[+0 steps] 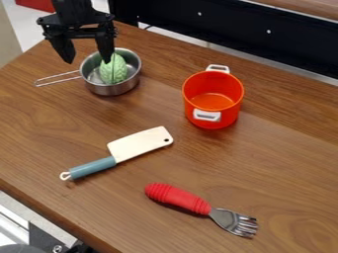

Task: The only thing that is moved is the green object.

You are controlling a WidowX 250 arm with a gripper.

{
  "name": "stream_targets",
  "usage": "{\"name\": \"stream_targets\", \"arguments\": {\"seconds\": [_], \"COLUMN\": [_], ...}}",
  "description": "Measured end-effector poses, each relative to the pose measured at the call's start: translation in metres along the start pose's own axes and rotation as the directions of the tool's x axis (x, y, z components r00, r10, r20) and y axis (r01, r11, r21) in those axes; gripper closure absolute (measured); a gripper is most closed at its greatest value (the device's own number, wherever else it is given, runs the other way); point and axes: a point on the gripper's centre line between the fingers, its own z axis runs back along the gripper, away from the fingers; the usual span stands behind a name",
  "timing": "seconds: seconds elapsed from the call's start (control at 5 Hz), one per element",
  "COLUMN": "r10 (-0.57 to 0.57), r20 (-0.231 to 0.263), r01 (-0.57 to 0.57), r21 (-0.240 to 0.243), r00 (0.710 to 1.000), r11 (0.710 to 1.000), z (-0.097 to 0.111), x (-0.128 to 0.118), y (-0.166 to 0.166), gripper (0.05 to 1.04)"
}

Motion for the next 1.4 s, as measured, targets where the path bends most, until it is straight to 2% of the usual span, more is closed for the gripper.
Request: {"name": "stream_targets", "arguments": {"seconds": [0.2, 0.4, 0.6, 0.8, 1.0, 1.4], "r10": [0.014, 0.131, 0.250, 0.336, 0.387, 0.451], "r20": [-0.040, -0.073, -0.079, -0.048, -0.061, -0.059], "r01": [-0.014, -0.131, -0.252, -0.336, -0.385, -0.448], "r21": [-0.004, 0.002, -0.007, -0.006, 0.031, 0.051], "r00": [0.999, 0.989, 0.965, 0.941, 0.920, 0.891], "r11": [1.000, 0.991, 0.968, 0.942, 0.922, 0.892], "z": [-0.010, -0.021, -0.026, -0.027, -0.037, -0.047], "x": [-0.005, 0.011, 0.030, 0.039, 0.041, 0.044], "y": [0.000, -0.001, -0.002, -0.003, -0.002, -0.002], "gripper": [0.083, 0.083, 0.083, 0.083, 0.083, 0.083]}}
